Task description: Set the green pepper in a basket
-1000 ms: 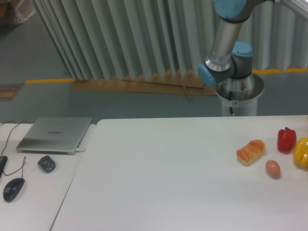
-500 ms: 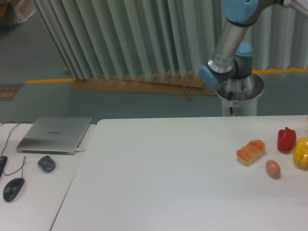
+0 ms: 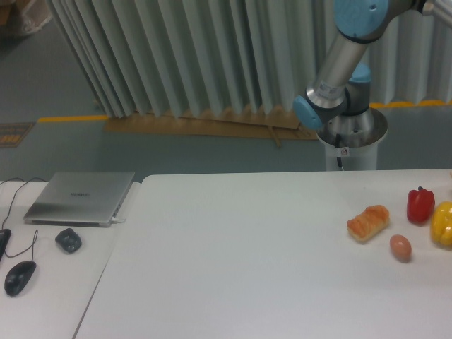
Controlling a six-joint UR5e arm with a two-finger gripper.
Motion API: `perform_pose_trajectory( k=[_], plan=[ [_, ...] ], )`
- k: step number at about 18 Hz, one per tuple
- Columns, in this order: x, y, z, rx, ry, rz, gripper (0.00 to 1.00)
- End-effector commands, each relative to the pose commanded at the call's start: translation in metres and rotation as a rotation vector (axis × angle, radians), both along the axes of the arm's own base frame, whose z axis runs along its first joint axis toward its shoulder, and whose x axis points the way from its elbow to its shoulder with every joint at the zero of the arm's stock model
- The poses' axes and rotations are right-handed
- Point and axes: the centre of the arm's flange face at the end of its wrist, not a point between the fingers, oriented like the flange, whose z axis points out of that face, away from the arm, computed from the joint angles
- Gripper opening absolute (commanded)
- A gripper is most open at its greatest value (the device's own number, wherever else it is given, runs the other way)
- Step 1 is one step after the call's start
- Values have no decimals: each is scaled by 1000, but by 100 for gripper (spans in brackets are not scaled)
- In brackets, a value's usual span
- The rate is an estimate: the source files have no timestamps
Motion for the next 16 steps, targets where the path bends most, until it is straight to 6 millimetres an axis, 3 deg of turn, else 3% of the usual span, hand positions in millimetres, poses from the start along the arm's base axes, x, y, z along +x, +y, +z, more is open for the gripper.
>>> perform_pose_trajectory(
  k=[7,16],
  plan=[
    [3,6,11,9,16,-5,100],
    [46,62,61,57,66,-2,100]
  ],
)
